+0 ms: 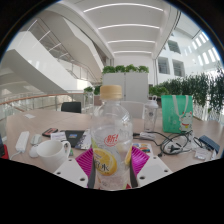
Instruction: Pour water
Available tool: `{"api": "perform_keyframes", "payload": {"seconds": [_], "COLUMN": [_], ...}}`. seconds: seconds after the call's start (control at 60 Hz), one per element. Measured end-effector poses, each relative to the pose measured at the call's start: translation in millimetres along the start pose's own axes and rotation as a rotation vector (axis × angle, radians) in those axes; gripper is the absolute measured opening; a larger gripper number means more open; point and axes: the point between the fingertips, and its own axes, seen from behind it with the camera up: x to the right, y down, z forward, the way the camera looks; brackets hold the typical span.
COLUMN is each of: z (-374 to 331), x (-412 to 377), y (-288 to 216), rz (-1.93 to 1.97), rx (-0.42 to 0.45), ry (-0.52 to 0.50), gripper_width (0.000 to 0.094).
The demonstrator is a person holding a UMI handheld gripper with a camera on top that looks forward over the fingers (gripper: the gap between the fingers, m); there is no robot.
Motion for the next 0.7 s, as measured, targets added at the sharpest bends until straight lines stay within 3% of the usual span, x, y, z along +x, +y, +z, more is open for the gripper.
{"api": "perform_keyframes", "payload": {"seconds": [0.083, 0.1, 0.267, 0.35, 0.417, 0.467, 0.7], "z": [6.3, 1.3, -9.1, -10.6, -27.7, -41.0, -157.6], "x": [7.8, 8.9, 14.3, 10.1, 10.2, 10.6, -14.2], "y": [29.5, 26.9, 18.4, 31.1, 39.4, 37.4, -5.5], "rz": [0.022, 0.029, 0.042, 0.042, 0.074, 0.089, 0.095], "rx": [-0.043, -0.009, 0.006, -0.074, -0.185, -0.2, -0.2], "ry": [-0.019, -0.027, -0.063, -0.049, -0.029, -0.016, 0.127], "gripper_width": [0.0505, 0.0502, 0.052, 0.0571, 0.071, 0.0852, 0.0833]}}
